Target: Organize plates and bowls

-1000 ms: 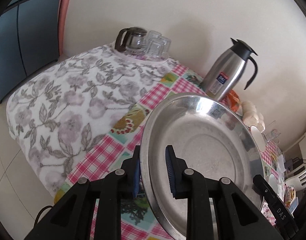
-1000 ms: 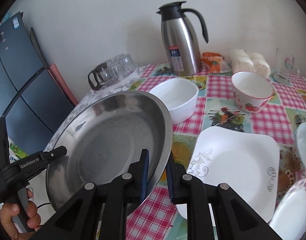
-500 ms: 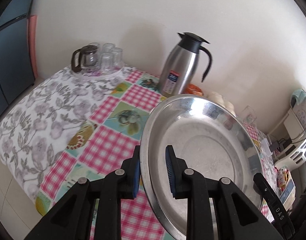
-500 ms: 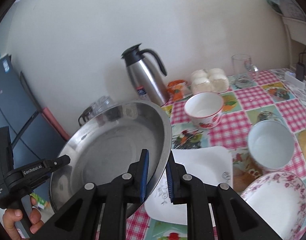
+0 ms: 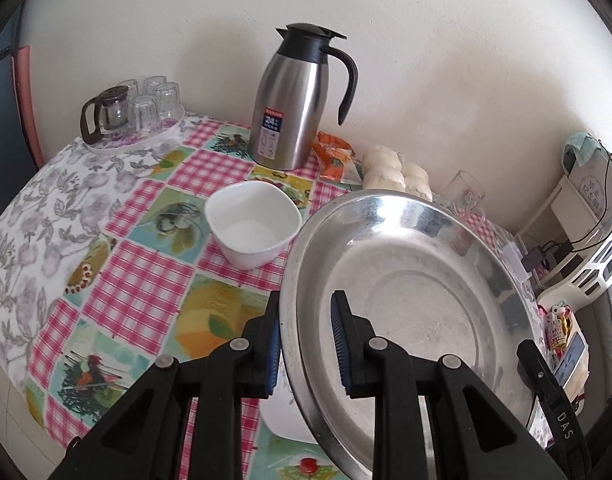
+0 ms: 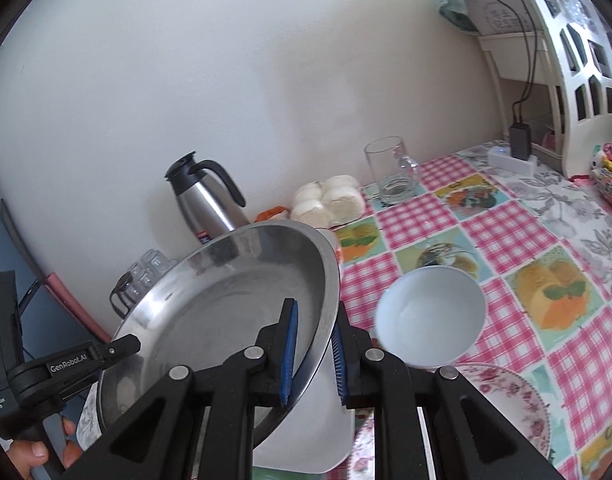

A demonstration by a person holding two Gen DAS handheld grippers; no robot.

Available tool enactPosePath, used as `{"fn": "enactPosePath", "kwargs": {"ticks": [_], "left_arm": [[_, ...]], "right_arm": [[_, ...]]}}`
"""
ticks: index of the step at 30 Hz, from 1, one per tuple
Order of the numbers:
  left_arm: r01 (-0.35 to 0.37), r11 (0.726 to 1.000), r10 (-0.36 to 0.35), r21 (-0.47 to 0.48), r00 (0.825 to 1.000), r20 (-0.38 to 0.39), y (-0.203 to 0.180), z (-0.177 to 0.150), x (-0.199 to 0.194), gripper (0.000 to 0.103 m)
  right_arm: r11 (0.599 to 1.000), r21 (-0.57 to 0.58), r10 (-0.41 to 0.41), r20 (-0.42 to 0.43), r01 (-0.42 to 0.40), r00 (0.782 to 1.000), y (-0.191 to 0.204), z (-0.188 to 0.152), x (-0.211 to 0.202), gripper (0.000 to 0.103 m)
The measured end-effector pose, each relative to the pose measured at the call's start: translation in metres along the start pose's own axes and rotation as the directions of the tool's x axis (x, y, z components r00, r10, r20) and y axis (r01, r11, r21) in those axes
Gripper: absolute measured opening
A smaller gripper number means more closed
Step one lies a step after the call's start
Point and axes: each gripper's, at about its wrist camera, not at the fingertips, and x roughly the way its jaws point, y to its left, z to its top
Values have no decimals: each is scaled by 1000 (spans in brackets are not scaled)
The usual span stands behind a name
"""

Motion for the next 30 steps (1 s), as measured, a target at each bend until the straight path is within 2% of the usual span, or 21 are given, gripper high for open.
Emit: {"fn": "enactPosePath", "kwargs": {"ticks": [5,10,15,30], "left_arm": [[1,1000,-1,23,1000,-15,-7,-9,15,24],[-43,998,45,34,997,-55,-5,-20,36,24],[-33,999,35,19,992,-121,4,-26,53,24],[-53,998,45,-32,975,-217,27,-36,78,24]], "right_arm": [[999,8,-44,-24,45,999,-13,-2,7,18],[998,-15,-68,-71,67,995,-18,-8,21,18],[996,-19,-88,-129,86,988,-23,-18,35,18],[988,-103,-134,-204,115,970,-15,-33,56,18]]}}
